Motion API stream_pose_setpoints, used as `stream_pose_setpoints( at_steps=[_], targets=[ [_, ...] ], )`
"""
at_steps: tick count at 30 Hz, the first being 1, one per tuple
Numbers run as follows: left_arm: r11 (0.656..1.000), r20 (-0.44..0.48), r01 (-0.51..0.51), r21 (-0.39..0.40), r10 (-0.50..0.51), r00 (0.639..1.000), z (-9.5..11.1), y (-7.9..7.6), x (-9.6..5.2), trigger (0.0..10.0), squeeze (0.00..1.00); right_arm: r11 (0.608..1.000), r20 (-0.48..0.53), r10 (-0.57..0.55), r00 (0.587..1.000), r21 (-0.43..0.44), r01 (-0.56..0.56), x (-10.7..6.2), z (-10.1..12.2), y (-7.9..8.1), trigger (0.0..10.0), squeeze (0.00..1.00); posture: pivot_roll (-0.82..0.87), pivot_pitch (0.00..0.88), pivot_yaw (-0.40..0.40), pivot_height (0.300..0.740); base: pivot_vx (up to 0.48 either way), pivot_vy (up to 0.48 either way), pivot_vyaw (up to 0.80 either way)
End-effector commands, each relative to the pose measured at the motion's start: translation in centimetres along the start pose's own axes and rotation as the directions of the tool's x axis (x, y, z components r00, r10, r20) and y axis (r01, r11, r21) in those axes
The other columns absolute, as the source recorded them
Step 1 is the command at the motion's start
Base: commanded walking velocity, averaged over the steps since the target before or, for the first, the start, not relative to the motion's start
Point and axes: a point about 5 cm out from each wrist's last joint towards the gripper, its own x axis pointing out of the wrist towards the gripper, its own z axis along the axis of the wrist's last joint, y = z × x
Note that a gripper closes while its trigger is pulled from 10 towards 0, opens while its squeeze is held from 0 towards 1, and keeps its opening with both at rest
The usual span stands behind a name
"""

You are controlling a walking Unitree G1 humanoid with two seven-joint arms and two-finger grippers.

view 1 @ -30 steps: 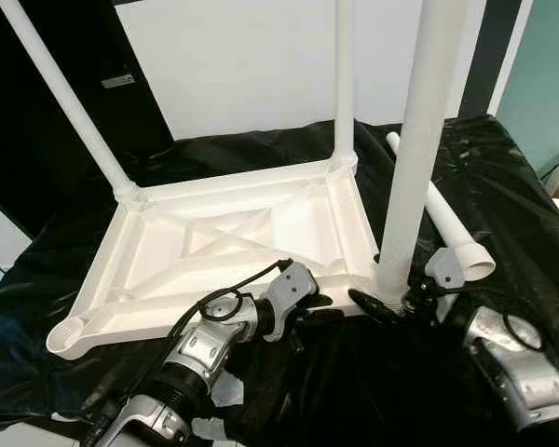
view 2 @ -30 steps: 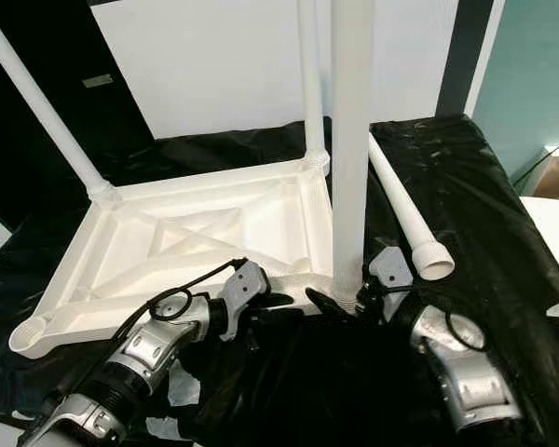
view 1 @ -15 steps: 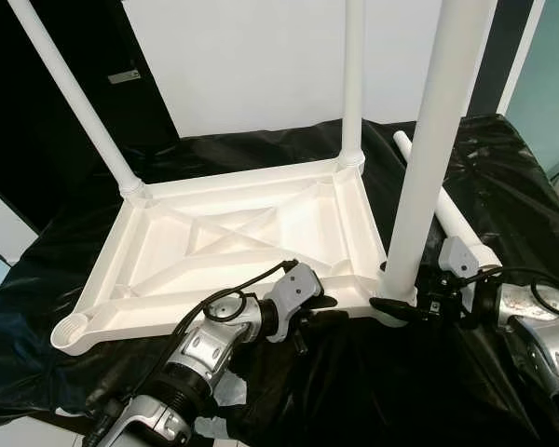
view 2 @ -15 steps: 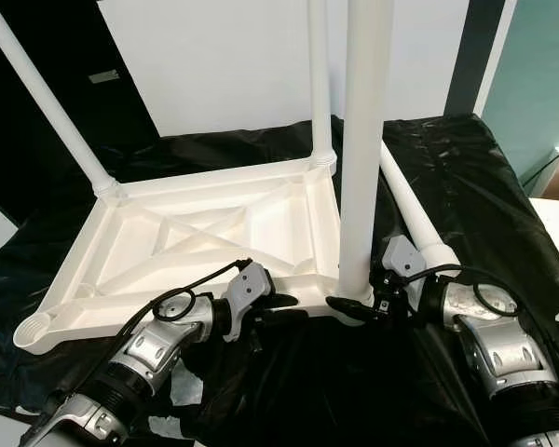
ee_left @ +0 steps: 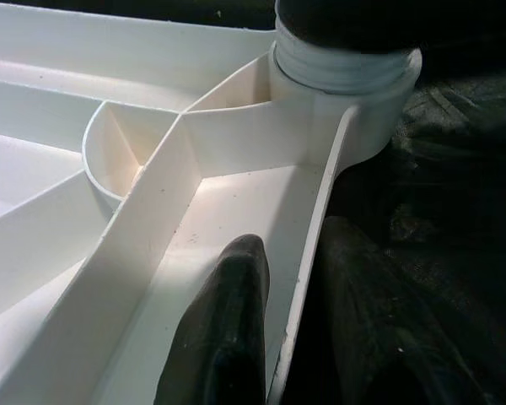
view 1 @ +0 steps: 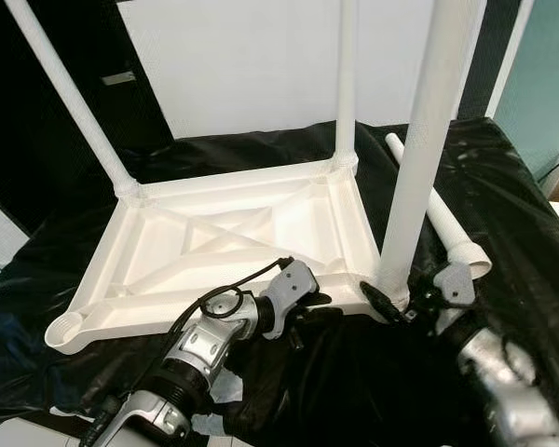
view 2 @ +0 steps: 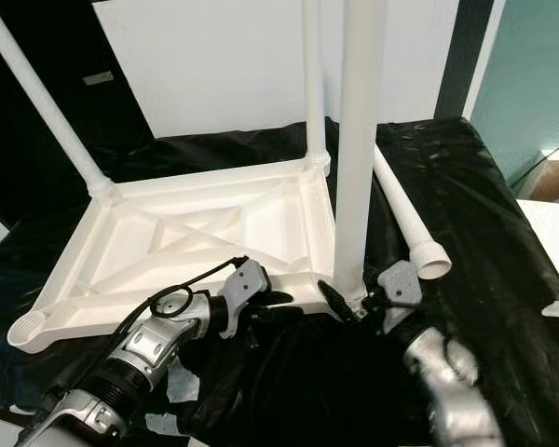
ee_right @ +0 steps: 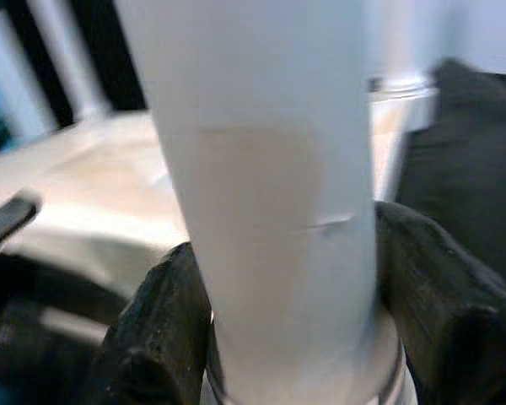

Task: Building children table

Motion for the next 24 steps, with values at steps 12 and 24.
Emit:
stream_pose_setpoints(
  at_steps=[12,24],
  targets=[
    [0.993,-0.095,0.097,-0.065,-0.103,0.990,-2.6,-1.5,0.3,10.0,0.00,0.998,-0.079,-0.052,0.995,-0.028,0.050,-0.3,-0.7,-0.7,10.0,0.00,-0.10,0.000,0.096,0.740,0.000,0.000,0.00],
    [0.992,-0.096,0.100,-0.073,-0.107,0.990,-2.7,-1.7,0.3,10.0,0.00,0.955,-0.111,0.233,0.966,-0.160,-0.248,2.1,1.0,-2.9,10.0,0.00,-0.10,0.000,0.102,0.740,0.000,0.000,0.00]
  ],
)
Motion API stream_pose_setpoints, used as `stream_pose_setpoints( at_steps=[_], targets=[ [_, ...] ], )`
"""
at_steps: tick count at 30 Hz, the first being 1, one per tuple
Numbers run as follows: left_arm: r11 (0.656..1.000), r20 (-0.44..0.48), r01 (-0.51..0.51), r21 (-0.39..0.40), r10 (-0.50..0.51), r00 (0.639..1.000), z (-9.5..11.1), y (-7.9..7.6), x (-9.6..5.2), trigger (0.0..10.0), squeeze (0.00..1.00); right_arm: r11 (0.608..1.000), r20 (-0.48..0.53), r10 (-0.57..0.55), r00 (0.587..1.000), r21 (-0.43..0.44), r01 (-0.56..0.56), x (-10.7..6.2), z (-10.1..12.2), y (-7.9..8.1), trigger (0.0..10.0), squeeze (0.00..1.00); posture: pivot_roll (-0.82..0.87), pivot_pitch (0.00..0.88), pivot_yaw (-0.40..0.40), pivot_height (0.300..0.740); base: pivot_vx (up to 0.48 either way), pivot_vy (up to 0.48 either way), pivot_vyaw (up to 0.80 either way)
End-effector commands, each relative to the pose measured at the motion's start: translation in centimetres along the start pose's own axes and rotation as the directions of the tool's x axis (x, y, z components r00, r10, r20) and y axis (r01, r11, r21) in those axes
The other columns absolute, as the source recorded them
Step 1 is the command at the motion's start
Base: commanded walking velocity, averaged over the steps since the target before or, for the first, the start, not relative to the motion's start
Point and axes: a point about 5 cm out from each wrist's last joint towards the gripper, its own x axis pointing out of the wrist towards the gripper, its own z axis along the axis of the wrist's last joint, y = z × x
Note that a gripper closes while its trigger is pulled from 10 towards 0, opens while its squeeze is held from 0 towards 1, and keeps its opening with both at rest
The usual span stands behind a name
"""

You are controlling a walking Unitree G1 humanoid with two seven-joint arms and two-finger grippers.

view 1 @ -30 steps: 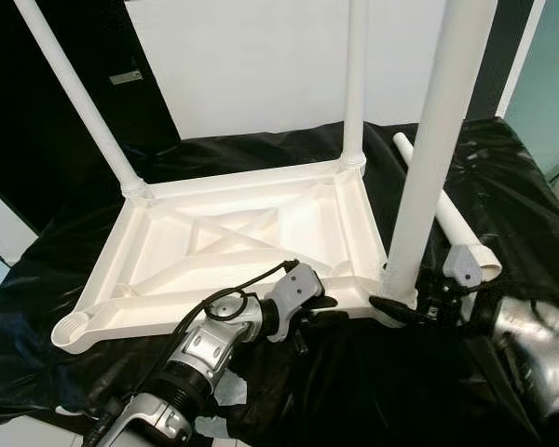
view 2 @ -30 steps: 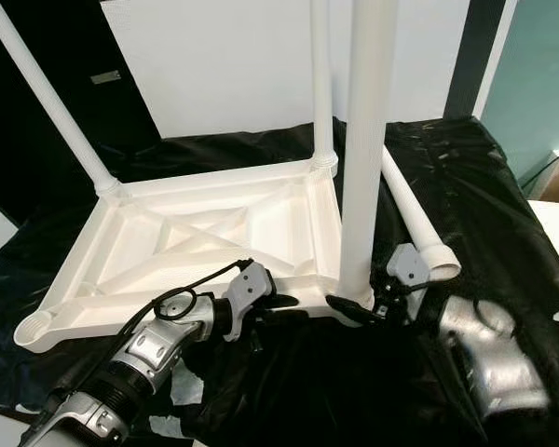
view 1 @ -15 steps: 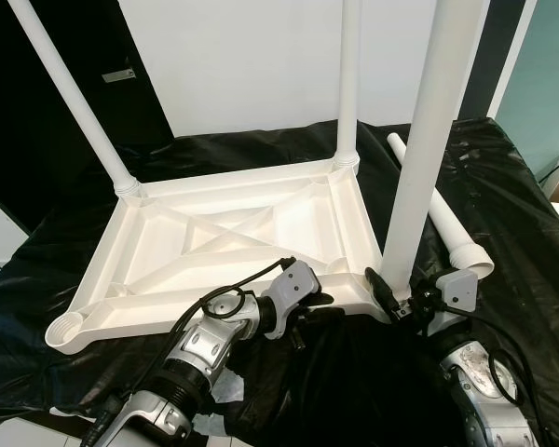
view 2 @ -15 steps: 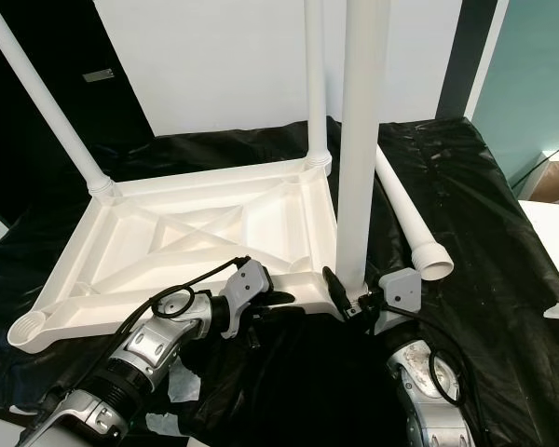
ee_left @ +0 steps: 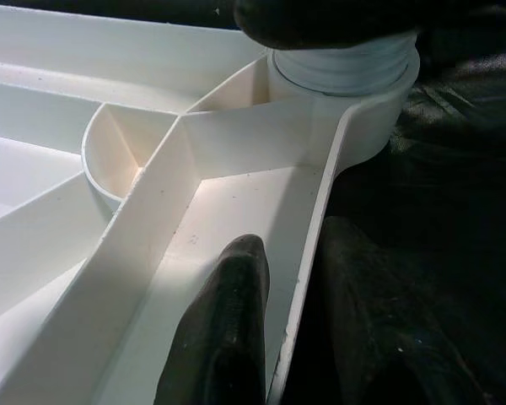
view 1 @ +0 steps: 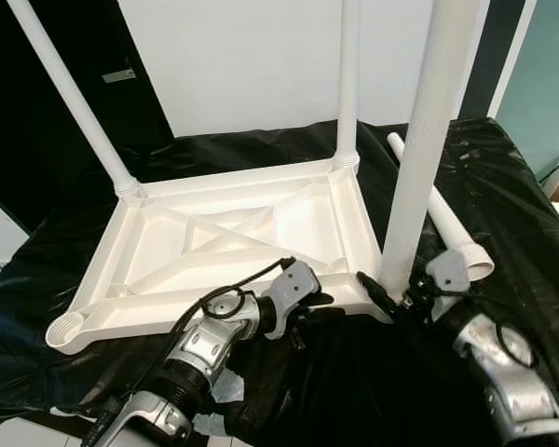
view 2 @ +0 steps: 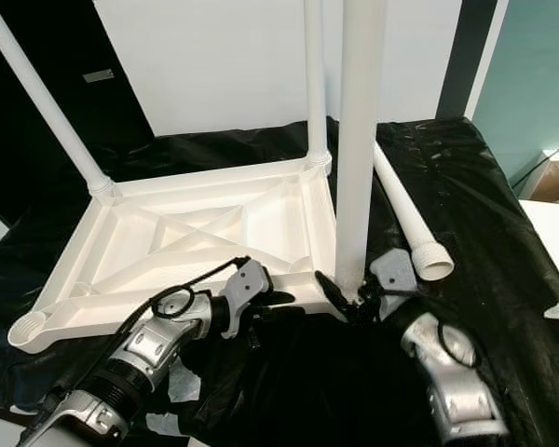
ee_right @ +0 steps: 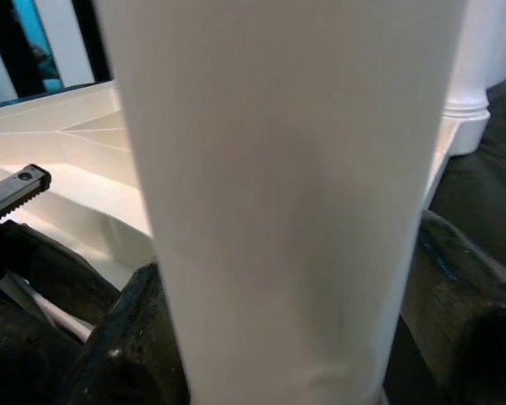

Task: Building children table

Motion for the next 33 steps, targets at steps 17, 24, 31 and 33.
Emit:
stream_pose_setpoints(
  at_steps=[17,24,31,33],
  targets=[
    [0.993,-0.095,0.081,-0.087,-0.089,0.992,-3.0,-1.7,0.1,10.0,0.00,0.942,-0.082,0.333,0.939,0.071,-0.328,-0.4,0.2,-2.2,0.0,0.00,-0.09,0.000,0.099,0.740,0.000,0.000,0.00],
    [0.992,-0.094,0.090,-0.083,-0.098,0.991,-2.8,-1.7,0.2,10.0,0.00,0.981,-0.041,0.124,0.991,0.153,-0.116,-1.3,-1.4,1.2,0.0,0.00,-0.09,0.000,0.103,0.740,0.000,0.000,0.00],
    [0.993,-0.097,0.085,-0.084,-0.093,0.991,-2.8,-1.5,0.0,10.0,0.00,0.904,-0.054,-0.395,0.917,0.155,0.399,-2.1,-1.7,1.0,0.0,0.00,-0.08,0.000,0.105,0.740,0.000,0.000,0.00],
    [0.992,-0.107,0.089,-0.085,-0.098,0.989,-3.0,-1.6,-0.2,10.0,0.00,0.866,-0.054,-0.473,0.879,0.157,0.476,-2.0,-1.3,0.7,0.0,0.00,-0.08,0.000,0.109,0.740,0.000,0.000,0.00]
  ],
)
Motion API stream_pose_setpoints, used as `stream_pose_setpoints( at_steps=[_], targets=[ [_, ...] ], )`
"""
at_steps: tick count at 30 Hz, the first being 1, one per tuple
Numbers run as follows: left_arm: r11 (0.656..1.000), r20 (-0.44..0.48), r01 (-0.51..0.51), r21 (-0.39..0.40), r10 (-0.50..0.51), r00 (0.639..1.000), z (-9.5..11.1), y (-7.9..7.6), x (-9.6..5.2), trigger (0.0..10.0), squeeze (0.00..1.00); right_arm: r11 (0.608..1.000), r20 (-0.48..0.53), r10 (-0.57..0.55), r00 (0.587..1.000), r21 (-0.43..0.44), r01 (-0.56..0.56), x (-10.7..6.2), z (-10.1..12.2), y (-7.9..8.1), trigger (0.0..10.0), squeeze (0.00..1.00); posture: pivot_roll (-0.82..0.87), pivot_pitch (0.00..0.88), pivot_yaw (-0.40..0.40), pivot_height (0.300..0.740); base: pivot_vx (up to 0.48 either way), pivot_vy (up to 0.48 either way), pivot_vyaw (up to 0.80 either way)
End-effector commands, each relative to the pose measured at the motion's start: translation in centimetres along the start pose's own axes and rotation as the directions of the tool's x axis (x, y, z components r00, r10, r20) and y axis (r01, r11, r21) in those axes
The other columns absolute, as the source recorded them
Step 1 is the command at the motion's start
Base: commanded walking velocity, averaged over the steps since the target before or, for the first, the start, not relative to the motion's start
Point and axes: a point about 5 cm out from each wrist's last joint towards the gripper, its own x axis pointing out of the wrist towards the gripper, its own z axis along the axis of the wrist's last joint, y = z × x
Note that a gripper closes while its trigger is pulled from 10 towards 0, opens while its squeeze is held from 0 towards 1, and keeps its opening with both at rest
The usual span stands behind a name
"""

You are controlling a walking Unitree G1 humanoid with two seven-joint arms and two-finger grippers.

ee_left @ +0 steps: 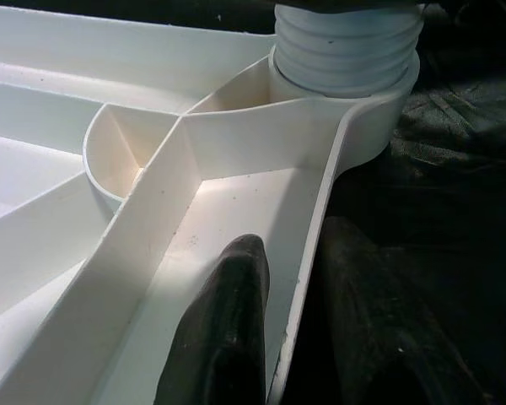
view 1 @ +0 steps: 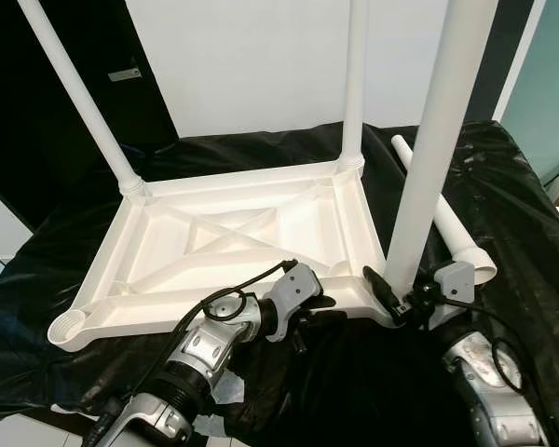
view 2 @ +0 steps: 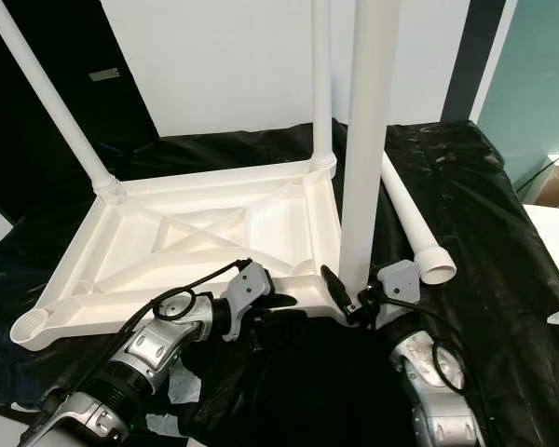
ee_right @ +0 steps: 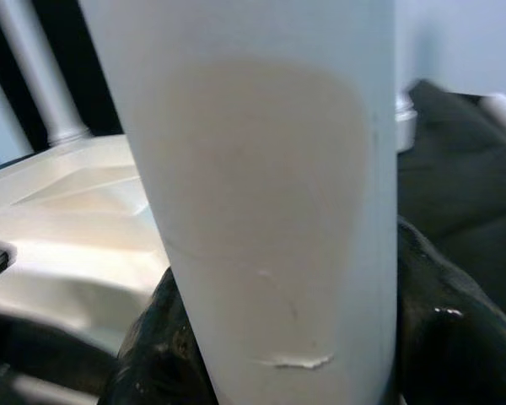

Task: Building children table

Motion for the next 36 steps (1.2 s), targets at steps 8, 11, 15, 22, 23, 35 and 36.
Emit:
stream_pose_setpoints(
  at_steps=[8,11,15,22,23,35,36],
  targets=[
    [0.993,-0.103,0.088,-0.078,-0.095,0.990,-2.8,-1.4,-0.2,10.0,0.00,0.983,-0.044,-0.185,0.982,-0.018,0.184,-0.5,-0.4,-1.3,0.0,0.00,-0.09,0.000,0.112,0.740,0.000,0.000,0.00],
    [0.993,-0.098,0.088,-0.075,-0.095,0.991,-2.7,-1.3,0.0,10.0,0.00,0.995,-0.076,-0.101,0.992,-0.030,0.099,-0.1,-0.7,-0.6,10.0,0.00,-0.09,0.000,0.107,0.740,0.000,0.000,0.00],
    [0.993,-0.097,0.089,-0.076,-0.096,0.991,-2.7,-1.4,0.1,10.0,0.00,0.999,-0.067,0.036,0.997,0.004,-0.036,-0.1,-0.6,0.1,10.0,1.00,-0.09,0.000,0.105,0.740,0.000,0.000,0.00],
    [0.993,-0.098,0.086,-0.084,-0.094,0.991,-2.9,-1.4,0.1,10.0,0.00,0.946,-0.096,0.313,0.945,-0.058,-0.319,0.4,-0.3,-0.9,10.0,0.00,-0.10,0.000,0.109,0.740,0.000,0.000,0.00],
    [0.993,-0.098,0.087,-0.085,-0.095,0.991,-2.9,-1.5,0.2,10.0,0.00,0.935,-0.096,0.340,0.936,-0.072,-0.347,0.6,-0.1,-1.3,10.0,0.00,-0.10,0.000,0.109,0.740,0.000,0.000,0.00],
    [0.992,-0.097,0.093,-0.084,-0.101,0.990,-2.9,-1.6,0.2,10.0,0.00,0.827,-0.129,0.523,0.843,-0.162,-0.538,1.5,1.2,-3.4,0.0,0.00,-0.09,0.000,0.106,0.740,0.000,0.000,0.00],
    [0.992,-0.096,0.092,-0.085,-0.100,0.990,-2.9,-1.6,0.1,10.0,0.00,0.801,-0.146,0.563,0.813,-0.144,-0.581,1.4,1.3,-3.4,0.0,0.00,-0.09,0.000,0.107,0.740,0.000,0.000,0.00]
  ],
)
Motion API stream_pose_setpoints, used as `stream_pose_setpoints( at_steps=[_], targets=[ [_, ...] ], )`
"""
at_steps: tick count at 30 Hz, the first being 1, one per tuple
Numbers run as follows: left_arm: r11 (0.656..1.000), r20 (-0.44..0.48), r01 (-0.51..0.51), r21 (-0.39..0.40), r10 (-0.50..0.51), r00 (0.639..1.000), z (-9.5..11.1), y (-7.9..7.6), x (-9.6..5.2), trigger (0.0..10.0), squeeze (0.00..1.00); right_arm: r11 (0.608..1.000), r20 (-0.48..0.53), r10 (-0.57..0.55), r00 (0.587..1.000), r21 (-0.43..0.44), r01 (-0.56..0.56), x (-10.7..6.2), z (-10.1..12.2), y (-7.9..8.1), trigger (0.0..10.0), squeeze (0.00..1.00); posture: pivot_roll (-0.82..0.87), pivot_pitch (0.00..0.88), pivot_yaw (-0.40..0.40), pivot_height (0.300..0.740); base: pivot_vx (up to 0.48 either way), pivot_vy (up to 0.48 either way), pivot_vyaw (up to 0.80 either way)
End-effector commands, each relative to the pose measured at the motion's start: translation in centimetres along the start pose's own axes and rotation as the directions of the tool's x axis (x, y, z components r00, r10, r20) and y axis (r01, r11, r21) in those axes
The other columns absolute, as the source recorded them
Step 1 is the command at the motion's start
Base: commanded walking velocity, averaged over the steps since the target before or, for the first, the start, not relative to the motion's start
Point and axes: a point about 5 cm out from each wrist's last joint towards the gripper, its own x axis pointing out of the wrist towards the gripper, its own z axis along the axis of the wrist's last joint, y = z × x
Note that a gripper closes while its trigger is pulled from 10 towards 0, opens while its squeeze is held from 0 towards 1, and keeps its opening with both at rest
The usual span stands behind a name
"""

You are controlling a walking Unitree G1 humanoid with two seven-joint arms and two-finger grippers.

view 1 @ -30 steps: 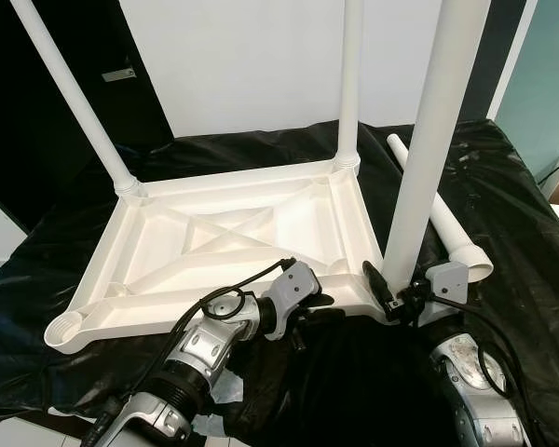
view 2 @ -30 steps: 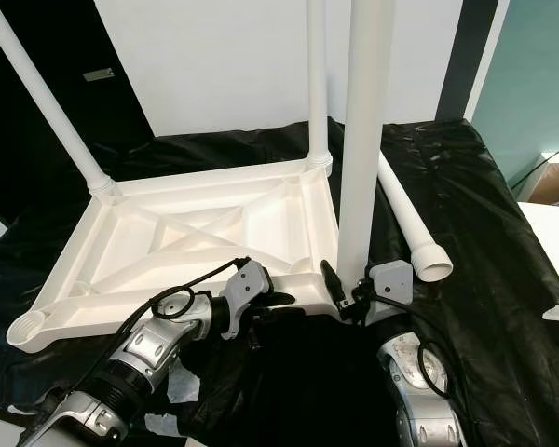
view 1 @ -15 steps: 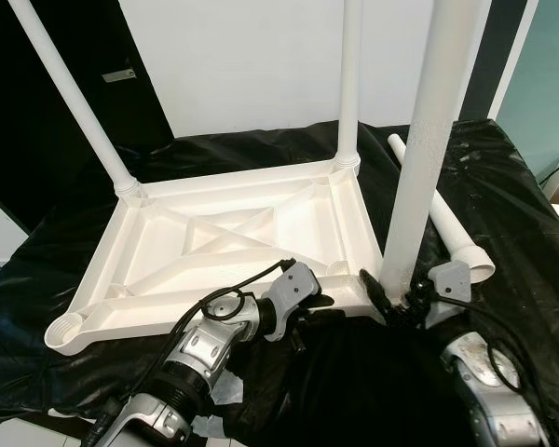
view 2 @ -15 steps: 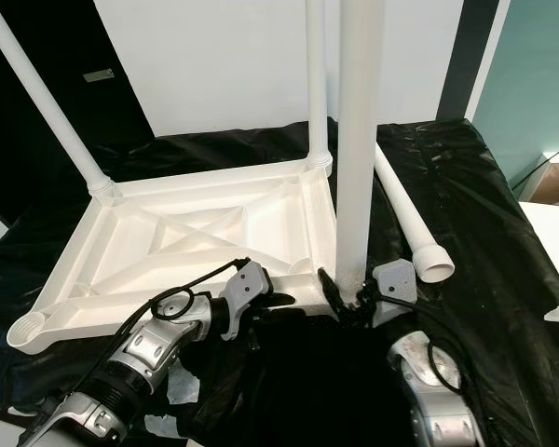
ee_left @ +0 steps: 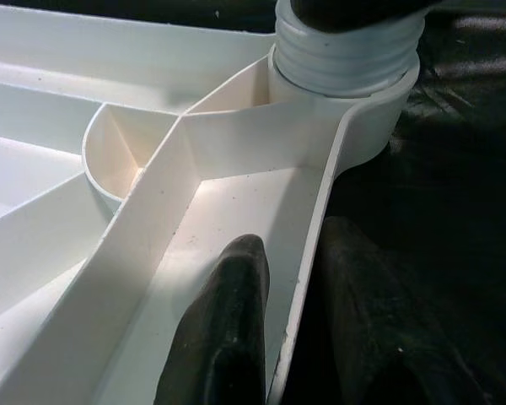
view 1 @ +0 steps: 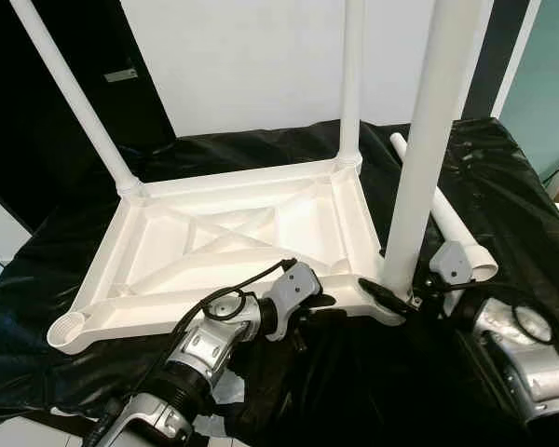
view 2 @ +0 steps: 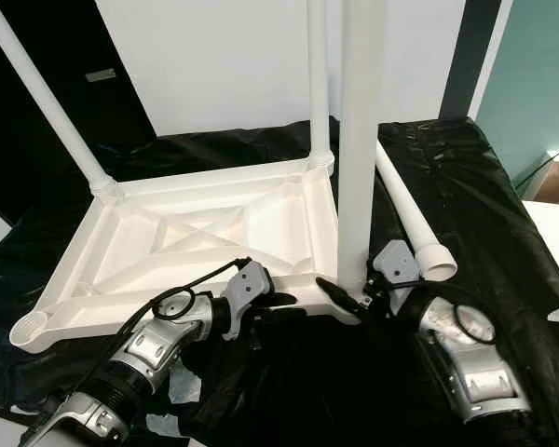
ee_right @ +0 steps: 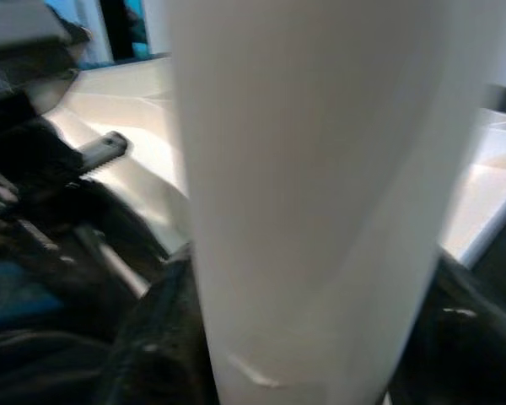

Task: Building children table

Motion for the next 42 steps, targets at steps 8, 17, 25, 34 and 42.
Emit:
stream_pose_setpoints(
  at_steps=[8,17,25,34,42],
  targets=[
    [0.992,-0.100,0.096,-0.083,-0.104,0.990,-2.7,-1.7,0.1,10.0,0.00,0.996,-0.068,0.085,0.994,0.041,-0.083,-1.0,-0.9,-0.4,0.0,0.00,-0.10,0.000,0.108,0.740,0.000,0.000,0.00],
    [0.993,-0.096,0.090,-0.082,-0.098,0.991,-2.5,-1.6,0.2,10.0,0.00,0.872,0.048,-0.488,0.872,-0.012,0.489,0.0,0.1,0.3,0.0,0.00,-0.09,0.000,0.097,0.740,0.000,0.000,0.00],
    [0.992,-0.103,0.096,-0.088,-0.105,0.989,-2.6,-1.6,-0.1,10.0,0.00,0.670,0.040,-0.742,0.669,0.043,0.741,-0.7,1.2,0.1,0.0,0.00,-0.10,0.000,0.117,0.740,0.000,0.000,0.00],
    [0.992,-0.105,0.099,-0.079,-0.107,0.989,-2.5,-1.4,0.0,10.0,0.00,0.732,-0.025,-0.680,0.732,0.034,0.681,0.9,0.5,1.1,10.0,0.00,-0.10,0.000,0.121,0.740,0.000,0.000,0.00],
    [0.993,-0.107,0.090,-0.083,-0.098,0.989,-2.6,-1.3,0.0,10.0,0.00,0.947,-0.064,-0.309,0.949,0.078,0.313,2.2,-0.3,2.2,10.0,0.00,-0.10,0.000,0.116,0.740,0.000,0.000,0.00]
  ],
)
